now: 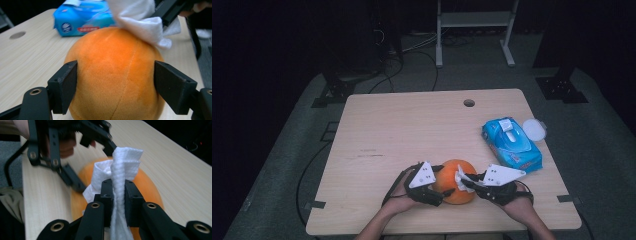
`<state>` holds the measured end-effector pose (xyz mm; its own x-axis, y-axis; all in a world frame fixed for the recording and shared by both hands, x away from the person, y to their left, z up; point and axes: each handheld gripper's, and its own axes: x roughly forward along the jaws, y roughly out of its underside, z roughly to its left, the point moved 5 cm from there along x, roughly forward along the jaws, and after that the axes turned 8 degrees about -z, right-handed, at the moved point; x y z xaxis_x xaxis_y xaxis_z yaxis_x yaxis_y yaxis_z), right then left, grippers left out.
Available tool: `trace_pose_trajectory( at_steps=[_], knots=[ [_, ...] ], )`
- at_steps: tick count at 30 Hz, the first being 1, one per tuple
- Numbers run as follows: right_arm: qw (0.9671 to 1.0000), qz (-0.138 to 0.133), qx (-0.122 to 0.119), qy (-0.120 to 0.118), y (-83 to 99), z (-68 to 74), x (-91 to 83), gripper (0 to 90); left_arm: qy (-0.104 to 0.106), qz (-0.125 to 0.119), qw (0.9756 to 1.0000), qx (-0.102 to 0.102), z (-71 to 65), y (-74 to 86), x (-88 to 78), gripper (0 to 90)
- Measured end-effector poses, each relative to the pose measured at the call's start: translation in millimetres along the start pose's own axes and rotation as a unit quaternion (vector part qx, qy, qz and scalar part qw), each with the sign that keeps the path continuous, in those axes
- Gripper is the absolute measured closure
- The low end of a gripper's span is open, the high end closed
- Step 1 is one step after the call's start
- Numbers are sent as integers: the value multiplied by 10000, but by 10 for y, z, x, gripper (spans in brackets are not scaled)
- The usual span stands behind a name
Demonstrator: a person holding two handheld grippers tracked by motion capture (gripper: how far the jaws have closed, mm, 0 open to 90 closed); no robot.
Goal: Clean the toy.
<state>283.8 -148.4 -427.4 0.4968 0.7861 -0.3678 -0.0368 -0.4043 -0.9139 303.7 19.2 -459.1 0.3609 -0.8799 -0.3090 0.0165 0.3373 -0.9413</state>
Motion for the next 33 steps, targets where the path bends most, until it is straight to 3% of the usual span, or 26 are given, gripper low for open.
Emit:
trace_pose_trajectory(
  at_steps=[3,8,9,11,14,16,18,21,23,24,25,27,28,29,33],
  knots=[
    [9994,192,-287,-8,3,35,12,786,114,18,9999,22,-24,3,-5,182],
    [9994,288,-90,181,101,-78,-45,786,29,42,9992,-384,119,46,-57,160],
    [9993,294,-49,227,102,-107,-60,786,18,40,9995,-321,98,67,-34,224],
    [9993,255,-90,239,70,-85,-54,785,-3,30,9996,-263,83,55,-25,262],
    [9997,152,-127,166,19,-51,-47,785,102,-36,9999,-24,12,-18,-30,276],
    [9995,197,-195,152,5,-48,-60,786,188,-79,9998,-21,2,-25,-44,276],
    [9996,209,-118,134,41,-76,-80,786,159,-112,9997,-117,49,-11,-56,250],
    [9994,307,5,151,145,-133,-68,787,-20,36,9990,-435,134,38,-16,99],
    [9994,308,43,142,151,-135,-68,786,120,190,9971,-727,156,87,25,101],
    [9994,331,15,134,145,-132,-71,786,176,163,9969,-755,154,94,30,129],
    [9993,350,-5,151,136,-129,-75,786,173,111,9975,-681,145,92,28,221],
    [9993,307,-85,186,51,-120,-127,787,117,75,9986,-518,117,53,21,274],
    [9994,248,-120,204,3,-108,-141,787,76,25,9995,-312,56,-20,32,285],
    [9996,177,-134,170,-52,-80,-144,787,76,25,9995,-312,56,-20,32,293],
    [9995,88,-309,-22,-177,64,-80,786,113,180,9995,227,-139,-139,99,293]
  ],
)
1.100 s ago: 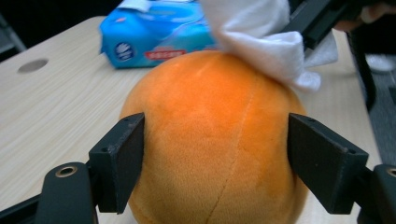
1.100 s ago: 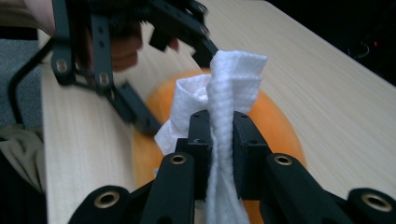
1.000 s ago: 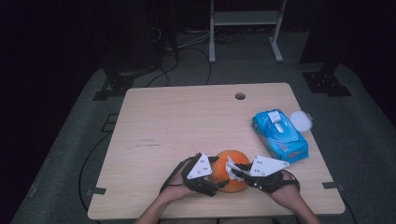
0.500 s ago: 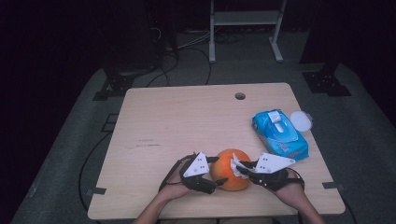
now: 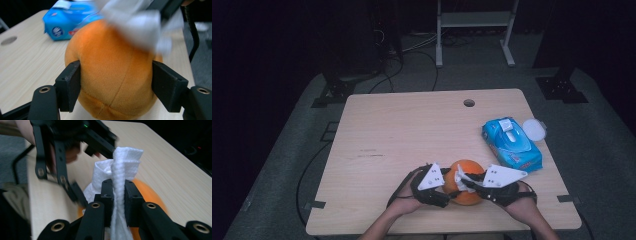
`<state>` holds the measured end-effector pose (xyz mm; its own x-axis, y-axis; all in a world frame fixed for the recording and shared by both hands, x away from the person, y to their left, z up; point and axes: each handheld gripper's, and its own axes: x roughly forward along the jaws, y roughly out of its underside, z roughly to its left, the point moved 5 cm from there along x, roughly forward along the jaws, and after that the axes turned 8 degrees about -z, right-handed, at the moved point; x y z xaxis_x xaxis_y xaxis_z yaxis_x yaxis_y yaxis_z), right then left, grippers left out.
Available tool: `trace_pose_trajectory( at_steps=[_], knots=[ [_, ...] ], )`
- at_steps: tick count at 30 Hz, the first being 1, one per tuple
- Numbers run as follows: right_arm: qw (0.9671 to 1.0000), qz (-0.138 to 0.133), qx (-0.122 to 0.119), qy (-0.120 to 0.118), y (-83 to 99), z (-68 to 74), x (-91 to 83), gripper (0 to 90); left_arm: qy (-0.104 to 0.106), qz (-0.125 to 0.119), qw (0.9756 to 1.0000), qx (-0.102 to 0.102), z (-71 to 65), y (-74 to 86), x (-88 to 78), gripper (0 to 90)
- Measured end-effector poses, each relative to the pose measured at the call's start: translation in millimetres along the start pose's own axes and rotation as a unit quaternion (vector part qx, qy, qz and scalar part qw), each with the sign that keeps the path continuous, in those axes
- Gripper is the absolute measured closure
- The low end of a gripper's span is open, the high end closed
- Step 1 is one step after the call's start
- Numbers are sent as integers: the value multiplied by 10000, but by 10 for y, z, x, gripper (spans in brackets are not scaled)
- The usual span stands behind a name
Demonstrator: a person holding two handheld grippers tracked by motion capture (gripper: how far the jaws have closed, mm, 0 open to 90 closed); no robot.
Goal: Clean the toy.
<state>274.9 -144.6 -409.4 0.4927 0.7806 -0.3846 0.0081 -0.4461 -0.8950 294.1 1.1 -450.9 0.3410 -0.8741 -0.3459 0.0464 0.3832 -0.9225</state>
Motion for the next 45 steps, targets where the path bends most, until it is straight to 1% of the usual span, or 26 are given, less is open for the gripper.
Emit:
trace_pose_trajectory(
  at_steps=[2,3,5,9,10,13,15,16,18,20,21,23,24,25,26,28,29,30,31,33,34,35,36,38,39,45],
  knots=[
    [9998,77,-136,-102,-18,74,61,787,-35,207,9993,296,-67,12,27,292],
    [9997,152,-146,-130,1,89,75,787,-34,209,9993,304,-72,24,30,293],
    [9998,147,-63,-136,37,61,52,788,4,167,9996,237,-52,51,22,293],
    [9998,151,79,62,106,-89,-58,787,76,113,9999,2,-14,91,17,285],
    [9994,219,160,226,158,-174,-122,787,86,110,9999,11,-9,100,16,283],
    [9991,230,211,289,175,-210,-151,788,91,106,9999,93,-26,92,14,282],
    [9992,204,195,295,152,-176,-135,788,99,153,9997,188,-44,80,20,282],
    [9998,98,117,148,101,-80,-78,788,129,180,9994,249,-71,81,32,279],
    [9999,93,19,-31,66,24,-3,787,138,239,9991,312,-82,92,39,278],
    [9999,130,-72,-59,63,51,23,787,140,305,9989,341,-77,116,40,279],
    [9998,146,-117,-65,66,54,33,788,145,314,9990,293,-64,130,31,279],
    [9999,143,15,-5,112,-35,-8,788,154,331,9992,173,-22,165,19,282],
    [9998,166,64,68,146,-84,-36,788,157,361,9992,-14,21,222,10,283],
    [9998,166,64,68,146,-84,-36,788,157,361,9992,-14,21,222,10,282],
    [9993,243,199,226,230,-175,-100,788,188,380,9991,-61,42,249,3,281],
    [9987,315,221,324,278,-219,-129,788,223,381,9989,-171,63,277,-12,278],
    [9982,376,286,378,324,-257,-155,788,246,344,9989,-202,67,274,-15,268],
    [9978,296,468,360,374,-300,-185,788,267,288,9988,-285,71,259,-17,212],
    [9978,296,468,360,374,-300,-185,788,265,258,9987,-348,85,236,-21,212],
    [9980,244,471,352,346,-278,-170,788,191,28,9988,-455,115,170,-26,139],
    [9980,244,471,352,346,-278,-170,788,146,-77,9986,-493,119,135,-23,139],
    [9984,178,454,285,313,-244,-152,788,125,-153,9987,-467,113,111,-17,131],
    [9993,154,297,175,245,-156,-87,788,124,-161,9990,-396,95,103,-3,145],
    [9995,154,239,118,228,-123,-62,788,136,-93,9995,-283,77,134,6,167],
    [9996,198,152,87,227,-96,-38,788,147,-68,9995,-274,79,155,0,222],
    [9989,279,346,159,336,-189,-92,790,174,62,9984,-528,159,256,-46,271]
  ],
)
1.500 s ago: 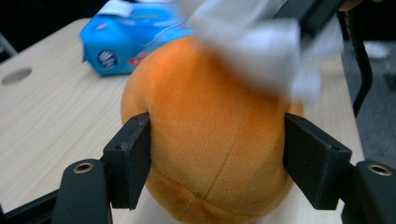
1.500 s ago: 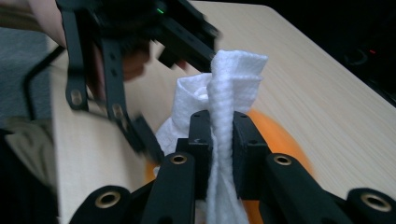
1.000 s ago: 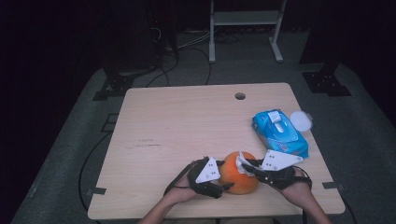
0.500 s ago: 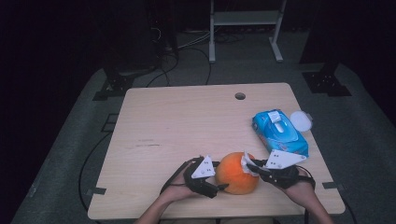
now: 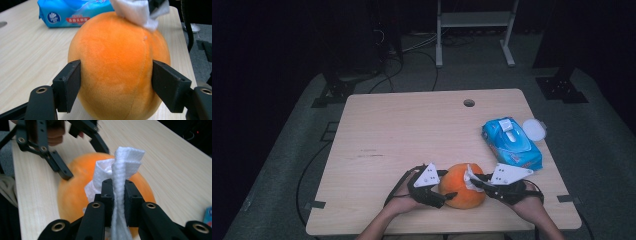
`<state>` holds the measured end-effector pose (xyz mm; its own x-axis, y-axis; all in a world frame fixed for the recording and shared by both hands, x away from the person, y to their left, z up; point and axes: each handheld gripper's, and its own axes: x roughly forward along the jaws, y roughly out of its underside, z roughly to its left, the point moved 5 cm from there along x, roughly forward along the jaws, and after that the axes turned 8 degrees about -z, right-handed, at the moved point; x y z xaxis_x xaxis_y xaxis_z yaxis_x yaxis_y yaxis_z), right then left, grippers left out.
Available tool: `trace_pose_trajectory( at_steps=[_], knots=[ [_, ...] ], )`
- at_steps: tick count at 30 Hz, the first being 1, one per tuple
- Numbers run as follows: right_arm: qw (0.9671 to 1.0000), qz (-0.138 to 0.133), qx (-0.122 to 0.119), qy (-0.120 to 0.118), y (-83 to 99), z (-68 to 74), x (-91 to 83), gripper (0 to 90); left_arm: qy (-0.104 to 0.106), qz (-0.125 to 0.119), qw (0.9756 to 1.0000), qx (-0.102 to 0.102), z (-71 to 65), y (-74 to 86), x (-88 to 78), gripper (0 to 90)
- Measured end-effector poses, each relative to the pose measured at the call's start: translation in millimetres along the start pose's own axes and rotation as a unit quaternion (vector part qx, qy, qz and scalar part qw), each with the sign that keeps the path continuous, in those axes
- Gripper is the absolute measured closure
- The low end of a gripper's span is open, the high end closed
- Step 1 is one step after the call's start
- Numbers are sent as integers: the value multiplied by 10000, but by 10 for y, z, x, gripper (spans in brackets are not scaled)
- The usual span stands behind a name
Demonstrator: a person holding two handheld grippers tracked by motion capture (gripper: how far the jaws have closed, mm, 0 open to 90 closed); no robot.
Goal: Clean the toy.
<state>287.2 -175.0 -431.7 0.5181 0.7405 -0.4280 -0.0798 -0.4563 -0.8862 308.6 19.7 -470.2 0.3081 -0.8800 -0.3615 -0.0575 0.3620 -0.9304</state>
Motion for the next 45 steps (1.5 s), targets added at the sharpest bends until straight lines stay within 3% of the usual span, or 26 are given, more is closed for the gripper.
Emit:
trace_pose_trajectory(
  at_steps=[5,6,9,10,12,13,18,19,20,24,25,28,30,31,32,35,41,44,45],
  knots=[
    [9997,62,152,166,89,-117,-77,790,20,4,10000,-38,15,-3,-27,253],
    [9996,46,148,223,82,-127,-80,791,11,-85,10000,-33,14,-46,-35,194],
    [9998,-99,150,123,10,-66,-59,791,13,-528,9986,61,-44,-182,-21,185],
    [9998,-150,128,45,-23,-24,-44,790,13,-528,9986,61,-44,-182,-21,210],
    [9999,-143,49,0,-46,13,-23,790,-27,-325,9992,245,-72,-140,26,229],
    [9999,-34,-122,-16,-50,59,15,790,-61,-249,9993,276,-64,-104,41,261],
    [9999,60,-18,79,43,-31,0,791,-55,-140,9998,-88,48,-9,-26,307],
    [9999,91,42,132,81,-74,-16,791,-40,-109,9999,-110,62,10,-39,310],
    [9995,93,247,195,149,-143,-51,791,-22,-101,9998,-140,72,28,-52,310],
    [9994,77,259,234,144,-145,-50,791,17,-116,9998,-173,81,7,-61,283],
    [9997,52,162,199,90,-90,-16,791,47,-192,9996,-186,77,-33,-56,200],
    [9998,-61,131,97,31,-25,18,790,110,-502,9983,-279,53,-126,-44,173],
    [9998,-159,90,-40,-30,54,48,790,25,-370,9990,-237,49,-105,-19,168],
    [9999,-88,-75,-14,-40,82,60,790,-13,-328,9991,-270,61,-78,-11,178],
    [9999,-88,-75,-14,-40,82,60,790,-24,-292,9990,-337,74,-58,-11,178],
    [10000,-79,45,3,13,22,36,790,-26,-293,9982,-521,107,-2,-17,216],
    [9990,80,414,120,256,-171,-25,790,30,-230,9979,-604,136,38,-54,219],
    [9988,-7,459,139,227,-176,-38,790,70,-222,9978,-615,141,52,-70,218],
    [9990,-136,406,134,143,-157,-23,790,79,-208,9980,-586,138,51,-67,218]
  ],
)
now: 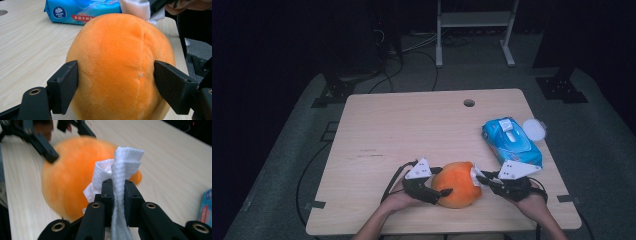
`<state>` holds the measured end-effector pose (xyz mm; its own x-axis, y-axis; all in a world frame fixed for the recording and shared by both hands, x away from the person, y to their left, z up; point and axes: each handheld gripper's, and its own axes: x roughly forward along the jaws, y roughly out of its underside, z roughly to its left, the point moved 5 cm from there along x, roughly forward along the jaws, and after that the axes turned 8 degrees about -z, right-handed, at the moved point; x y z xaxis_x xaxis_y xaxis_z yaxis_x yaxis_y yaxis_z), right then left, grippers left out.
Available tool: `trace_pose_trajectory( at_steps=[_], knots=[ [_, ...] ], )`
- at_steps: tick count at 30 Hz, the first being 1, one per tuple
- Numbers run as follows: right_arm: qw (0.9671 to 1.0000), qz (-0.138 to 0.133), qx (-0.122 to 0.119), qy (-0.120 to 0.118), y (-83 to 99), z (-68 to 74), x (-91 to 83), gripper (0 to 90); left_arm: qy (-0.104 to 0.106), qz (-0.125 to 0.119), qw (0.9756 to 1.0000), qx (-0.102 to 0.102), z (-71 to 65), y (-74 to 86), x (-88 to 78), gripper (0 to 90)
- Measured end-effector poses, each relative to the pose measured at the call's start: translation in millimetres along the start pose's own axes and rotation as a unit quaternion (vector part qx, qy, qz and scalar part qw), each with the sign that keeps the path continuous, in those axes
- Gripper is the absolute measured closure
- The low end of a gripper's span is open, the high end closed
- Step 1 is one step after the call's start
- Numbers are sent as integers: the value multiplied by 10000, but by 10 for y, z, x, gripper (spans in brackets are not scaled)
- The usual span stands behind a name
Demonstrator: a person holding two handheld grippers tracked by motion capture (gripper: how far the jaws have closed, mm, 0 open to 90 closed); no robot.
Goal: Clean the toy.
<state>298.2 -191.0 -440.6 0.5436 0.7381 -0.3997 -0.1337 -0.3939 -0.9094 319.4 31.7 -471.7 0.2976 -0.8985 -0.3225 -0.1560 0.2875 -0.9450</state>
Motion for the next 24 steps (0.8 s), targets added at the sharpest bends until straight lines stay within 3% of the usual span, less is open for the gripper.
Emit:
trace_pose_trajectory(
  at_steps=[4,7,12,18,20,24],
  knots=[
    [9999,18,-96,-32,-28,40,53,790,-11,24,10000,39,-6,0,-2,218],
    [10000,64,-24,-40,15,19,38,791,-9,30,10000,10,3,9,-14,218],
    [9992,385,24,103,190,-72,10,790,20,44,10000,37,-2,17,-26,218],
    [9999,65,-21,90,3,-28,13,790,79,50,9998,156,-55,16,5,215],
    [9999,130,-65,62,22,-13,29,790,85,53,9998,143,-36,21,-10,215],
    [9992,391,89,-19,170,-58,34,790,91,48,9999,7,10,29,-31,214]
  ],
)
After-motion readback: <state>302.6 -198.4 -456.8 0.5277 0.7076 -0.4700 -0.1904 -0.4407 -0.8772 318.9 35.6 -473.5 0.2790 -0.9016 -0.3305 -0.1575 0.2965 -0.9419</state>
